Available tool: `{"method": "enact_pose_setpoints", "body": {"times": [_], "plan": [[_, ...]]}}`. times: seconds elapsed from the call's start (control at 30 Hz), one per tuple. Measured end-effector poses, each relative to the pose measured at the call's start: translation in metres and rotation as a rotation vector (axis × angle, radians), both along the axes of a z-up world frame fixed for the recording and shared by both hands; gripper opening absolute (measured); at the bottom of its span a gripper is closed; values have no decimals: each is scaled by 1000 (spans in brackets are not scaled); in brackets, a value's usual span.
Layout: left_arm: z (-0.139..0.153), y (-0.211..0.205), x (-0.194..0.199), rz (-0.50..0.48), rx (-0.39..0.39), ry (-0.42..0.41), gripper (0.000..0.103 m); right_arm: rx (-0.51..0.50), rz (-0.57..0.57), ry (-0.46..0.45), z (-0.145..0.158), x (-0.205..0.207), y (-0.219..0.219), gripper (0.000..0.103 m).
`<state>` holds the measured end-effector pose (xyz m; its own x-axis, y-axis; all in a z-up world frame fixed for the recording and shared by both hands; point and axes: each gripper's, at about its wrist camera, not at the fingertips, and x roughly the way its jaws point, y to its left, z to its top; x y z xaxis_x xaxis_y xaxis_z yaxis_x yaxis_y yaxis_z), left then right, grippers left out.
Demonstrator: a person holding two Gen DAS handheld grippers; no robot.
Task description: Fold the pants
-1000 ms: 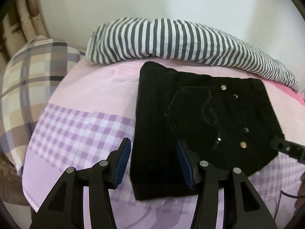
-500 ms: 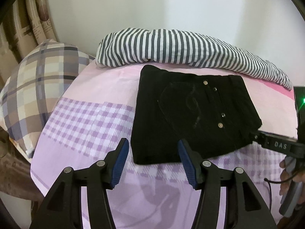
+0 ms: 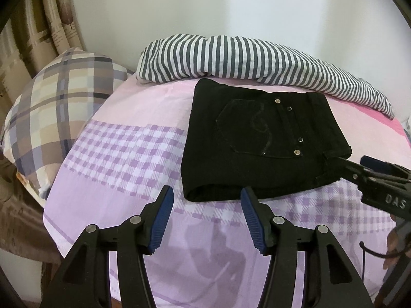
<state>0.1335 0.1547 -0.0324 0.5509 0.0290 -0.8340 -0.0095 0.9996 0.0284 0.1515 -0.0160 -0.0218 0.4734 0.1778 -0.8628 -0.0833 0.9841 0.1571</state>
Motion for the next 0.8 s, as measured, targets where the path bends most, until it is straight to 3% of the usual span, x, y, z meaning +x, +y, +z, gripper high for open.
{"method": "enact_pose_setpoints", "body": {"times": [0.8], "plan": [[-5,-3,-4,-2,10,-8,56,-35,19,0,-2,-30,17,86]]}}
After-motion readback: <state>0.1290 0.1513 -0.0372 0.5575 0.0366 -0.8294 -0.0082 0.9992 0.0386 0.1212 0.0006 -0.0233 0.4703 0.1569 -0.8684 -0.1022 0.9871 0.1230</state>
